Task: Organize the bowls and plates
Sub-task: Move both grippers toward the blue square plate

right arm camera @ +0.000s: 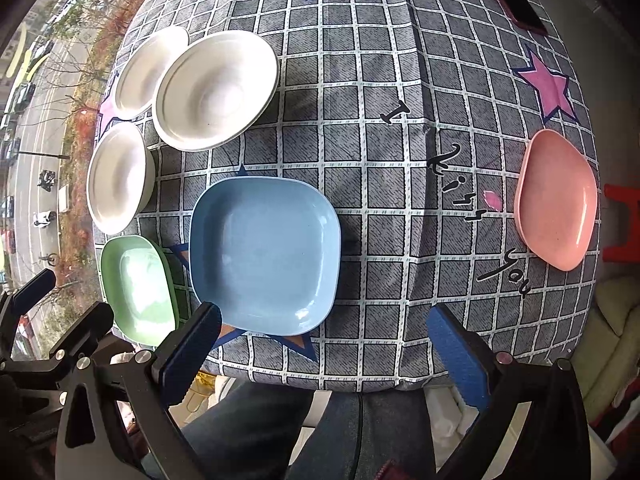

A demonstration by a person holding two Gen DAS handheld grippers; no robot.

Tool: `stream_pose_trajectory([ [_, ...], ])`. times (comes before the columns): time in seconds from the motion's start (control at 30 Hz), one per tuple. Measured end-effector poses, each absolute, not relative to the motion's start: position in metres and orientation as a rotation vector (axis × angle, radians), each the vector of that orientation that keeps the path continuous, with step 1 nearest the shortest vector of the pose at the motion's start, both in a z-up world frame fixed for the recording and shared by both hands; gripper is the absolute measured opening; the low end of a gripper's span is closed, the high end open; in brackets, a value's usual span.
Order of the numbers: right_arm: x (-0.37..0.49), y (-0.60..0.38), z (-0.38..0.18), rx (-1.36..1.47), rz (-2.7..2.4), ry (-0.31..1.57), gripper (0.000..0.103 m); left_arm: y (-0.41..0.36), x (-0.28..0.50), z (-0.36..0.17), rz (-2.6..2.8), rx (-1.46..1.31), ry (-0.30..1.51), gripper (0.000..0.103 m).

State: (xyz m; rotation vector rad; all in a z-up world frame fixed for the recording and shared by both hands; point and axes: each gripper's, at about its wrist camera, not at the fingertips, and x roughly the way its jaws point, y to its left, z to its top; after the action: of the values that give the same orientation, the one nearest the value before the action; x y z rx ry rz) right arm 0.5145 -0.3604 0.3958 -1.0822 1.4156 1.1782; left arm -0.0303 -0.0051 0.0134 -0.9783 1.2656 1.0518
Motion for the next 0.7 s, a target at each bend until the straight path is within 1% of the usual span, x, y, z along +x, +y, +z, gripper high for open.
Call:
stream_pose_trajectory([
  [0.3, 0.491, -0.361, 0.393, -1.152, 1.251, 1.405, 0.103, -0.012, -0.045, 0.010, 1.096, -1.023, 1.272, 0.103],
  [0.7, 0.545, -0.386, 0.395, -1.015, 1.080, 1.480, 0.103, -0.008, 0.009, 0.010, 0.939, -0.893, 1.297, 0.103],
])
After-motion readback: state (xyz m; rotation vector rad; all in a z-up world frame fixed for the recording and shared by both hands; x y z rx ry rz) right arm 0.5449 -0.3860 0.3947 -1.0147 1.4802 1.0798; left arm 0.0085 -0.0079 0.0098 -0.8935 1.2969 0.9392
